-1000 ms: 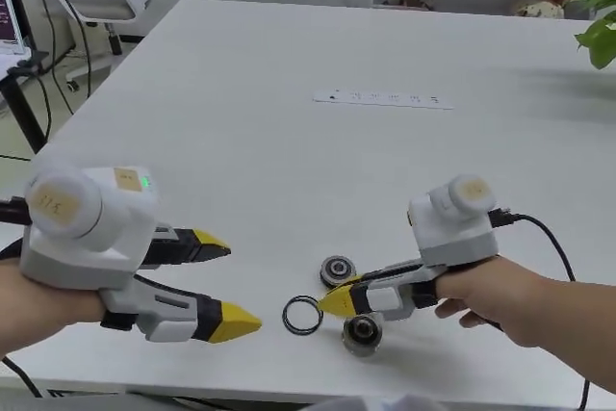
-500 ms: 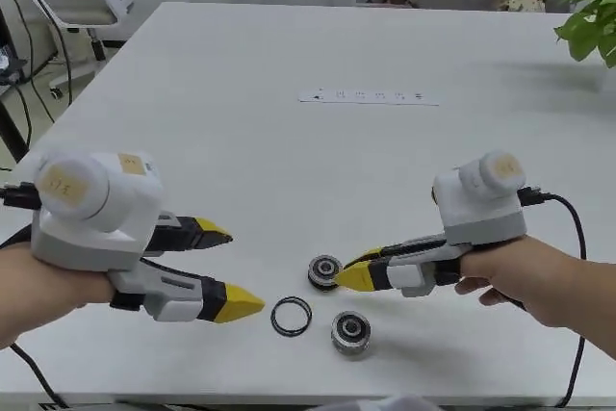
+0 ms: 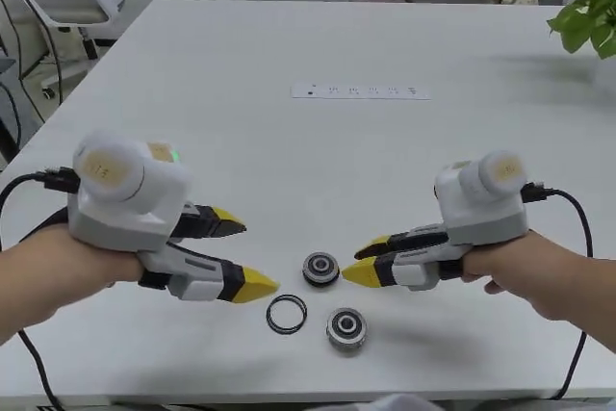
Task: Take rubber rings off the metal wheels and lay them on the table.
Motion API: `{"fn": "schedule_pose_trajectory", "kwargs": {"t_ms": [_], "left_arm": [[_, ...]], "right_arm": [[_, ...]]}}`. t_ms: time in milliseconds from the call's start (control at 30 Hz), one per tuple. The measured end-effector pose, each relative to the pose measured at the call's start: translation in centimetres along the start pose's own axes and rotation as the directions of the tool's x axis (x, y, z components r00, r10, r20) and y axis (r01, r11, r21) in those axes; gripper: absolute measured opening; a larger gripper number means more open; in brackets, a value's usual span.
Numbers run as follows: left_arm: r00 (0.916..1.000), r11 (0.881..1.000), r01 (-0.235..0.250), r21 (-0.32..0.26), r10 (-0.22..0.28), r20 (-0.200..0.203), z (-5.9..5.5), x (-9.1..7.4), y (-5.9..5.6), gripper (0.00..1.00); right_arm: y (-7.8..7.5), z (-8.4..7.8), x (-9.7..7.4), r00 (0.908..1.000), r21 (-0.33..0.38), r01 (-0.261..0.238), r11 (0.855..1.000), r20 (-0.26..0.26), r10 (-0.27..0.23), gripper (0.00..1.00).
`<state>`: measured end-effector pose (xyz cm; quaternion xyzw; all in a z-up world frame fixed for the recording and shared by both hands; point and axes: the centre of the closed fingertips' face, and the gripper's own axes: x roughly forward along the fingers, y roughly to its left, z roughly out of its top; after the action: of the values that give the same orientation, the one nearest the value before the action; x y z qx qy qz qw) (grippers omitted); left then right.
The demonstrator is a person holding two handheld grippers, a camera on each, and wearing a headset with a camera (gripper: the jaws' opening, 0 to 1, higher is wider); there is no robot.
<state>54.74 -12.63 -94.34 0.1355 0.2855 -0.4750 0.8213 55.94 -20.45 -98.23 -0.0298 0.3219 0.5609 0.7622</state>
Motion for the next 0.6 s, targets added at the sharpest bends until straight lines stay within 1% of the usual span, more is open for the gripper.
{"fn": "schedule_pose_trajectory", "kwargs": {"t_ms": [300, 433, 600], "left_arm": [[0.9996, 1.0, 0.02, 0.003, -0.019, -0.021, -0.5, 1.7, 0.2, 0.52], [0.9993, 1.0, 0.028, 0.009, -0.028, -0.025, -0.4, 2.4, 0.2, 0.51], [0.9987, 0.999, 0.042, 0.016, -0.041, -0.031, -0.4, 3.3, 0.2, 0.49]], "right_arm": [[-1.0, -0.7, 0.9, 0.9995, -0.066, 0.002, 0.998, -0.031, -0.004, 0.24], [-1.4, -1.0, 1.2, 0.999, -0.089, 0.002, 0.996, -0.044, -0.006, 0.23], [-1.7, -1.0, 1.6, 0.9992, -0.102, -0.001, 0.995, -0.041, -0.003, 0.23]]}}
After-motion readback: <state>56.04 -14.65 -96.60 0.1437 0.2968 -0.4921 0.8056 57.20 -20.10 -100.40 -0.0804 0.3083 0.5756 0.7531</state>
